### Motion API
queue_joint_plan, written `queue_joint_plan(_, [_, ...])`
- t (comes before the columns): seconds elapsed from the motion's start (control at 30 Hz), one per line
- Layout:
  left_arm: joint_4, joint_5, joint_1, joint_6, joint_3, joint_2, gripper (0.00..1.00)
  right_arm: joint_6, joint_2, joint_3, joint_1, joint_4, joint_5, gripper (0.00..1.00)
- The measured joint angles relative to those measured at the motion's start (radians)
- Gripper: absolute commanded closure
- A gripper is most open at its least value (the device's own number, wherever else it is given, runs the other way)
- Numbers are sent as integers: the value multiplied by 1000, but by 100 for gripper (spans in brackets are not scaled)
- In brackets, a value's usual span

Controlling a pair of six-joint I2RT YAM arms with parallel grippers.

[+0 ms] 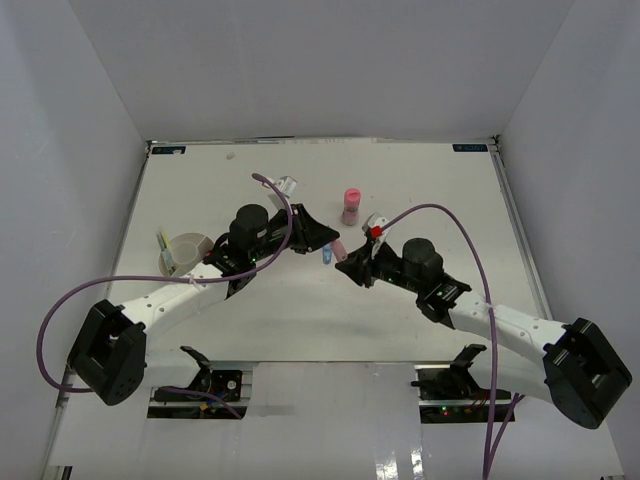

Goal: Sort the stationery into containers
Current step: Close the pen cap on the pen.

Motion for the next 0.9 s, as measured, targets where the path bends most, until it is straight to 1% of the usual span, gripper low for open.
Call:
queue_joint_plan(0.27, [23, -32, -3, 4, 0, 2, 100, -6, 14, 38, 0, -39, 13, 92])
queue_joint_plan(0.9, [111, -61, -5, 7, -13, 17, 100, -40, 21, 108, -1, -127, 51, 92])
